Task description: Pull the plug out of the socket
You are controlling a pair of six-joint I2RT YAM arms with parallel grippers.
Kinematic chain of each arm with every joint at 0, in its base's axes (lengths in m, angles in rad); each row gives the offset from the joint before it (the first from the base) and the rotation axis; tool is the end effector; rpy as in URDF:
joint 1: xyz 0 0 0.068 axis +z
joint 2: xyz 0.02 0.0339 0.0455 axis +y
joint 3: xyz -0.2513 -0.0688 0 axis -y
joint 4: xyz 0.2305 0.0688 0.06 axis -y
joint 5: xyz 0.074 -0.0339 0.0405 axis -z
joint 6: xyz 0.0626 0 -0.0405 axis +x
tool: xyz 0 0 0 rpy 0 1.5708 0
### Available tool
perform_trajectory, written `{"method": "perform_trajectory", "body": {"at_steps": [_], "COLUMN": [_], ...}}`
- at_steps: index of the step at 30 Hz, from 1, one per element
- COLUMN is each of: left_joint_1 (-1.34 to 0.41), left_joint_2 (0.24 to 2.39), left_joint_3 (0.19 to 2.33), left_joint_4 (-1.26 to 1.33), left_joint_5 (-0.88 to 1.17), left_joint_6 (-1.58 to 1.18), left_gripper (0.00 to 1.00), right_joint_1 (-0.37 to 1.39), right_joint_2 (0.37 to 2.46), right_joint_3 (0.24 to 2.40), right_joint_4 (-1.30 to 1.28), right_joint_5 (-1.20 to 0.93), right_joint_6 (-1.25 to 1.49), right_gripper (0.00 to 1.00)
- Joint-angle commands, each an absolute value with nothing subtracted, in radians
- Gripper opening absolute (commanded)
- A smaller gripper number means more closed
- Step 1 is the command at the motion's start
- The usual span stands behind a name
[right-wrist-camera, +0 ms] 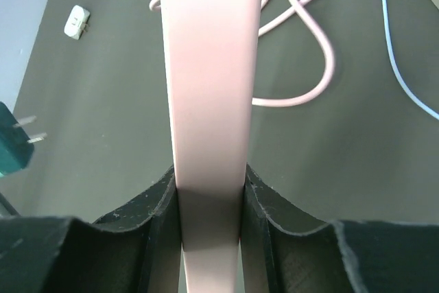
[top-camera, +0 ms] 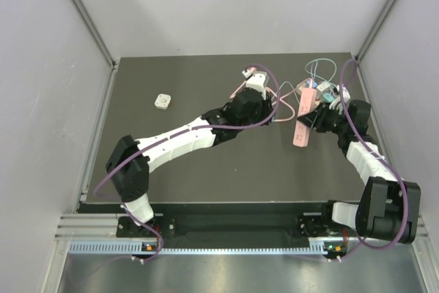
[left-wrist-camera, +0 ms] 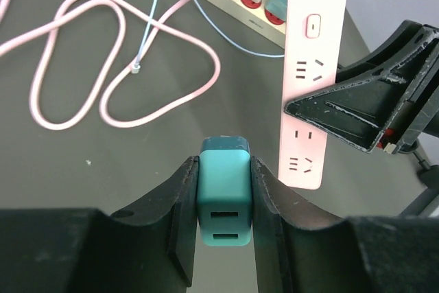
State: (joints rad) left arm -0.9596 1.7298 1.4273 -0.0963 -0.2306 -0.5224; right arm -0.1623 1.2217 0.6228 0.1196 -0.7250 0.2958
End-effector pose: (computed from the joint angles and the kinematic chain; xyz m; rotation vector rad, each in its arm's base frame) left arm 0.2539 -0.3374 0.2978 0.2876 2.0137 -0.7354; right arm 0.2687 -0.0019 0.2135 0.0054 2.0151 0.8226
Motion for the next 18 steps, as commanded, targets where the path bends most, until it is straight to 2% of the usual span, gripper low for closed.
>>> {"method": "perform_trajectory", "body": {"at_steps": [1, 7, 12, 18], "left_joint_1": [-0.957, -0.919, -0.741, -0.494], "left_joint_2": [1.678, 1.591, 1.448, 1.329], "left_joint_3": [1.500, 1.375, 1.145, 0.892], "left_joint_4": [-0.172, -0.124, -0.014, -0.008], "left_joint_5": [-0.247, -0.184, -0.034, -0.124], "left_joint_6": [-0.483, -0.471, -0.564, -0.692], "left_gripper": [0.00, 0.00, 0.00, 0.00], "right_joint_1": [-0.163, -0.193, -0.198, -0.199], "right_joint_2": [1.213, 1.241, 1.243, 1.230], "right_joint_3": [0.672, 0.653, 0.649, 0.646], "right_joint_4": [0.164, 0.287, 0.316, 0.324], "right_joint_5": [-0.725, -1.063, -1.101, -1.100], "right_joint_6": [0.250, 0.273, 0.284, 0.293], "right_gripper": [0.00, 0.00, 0.00, 0.00]}}
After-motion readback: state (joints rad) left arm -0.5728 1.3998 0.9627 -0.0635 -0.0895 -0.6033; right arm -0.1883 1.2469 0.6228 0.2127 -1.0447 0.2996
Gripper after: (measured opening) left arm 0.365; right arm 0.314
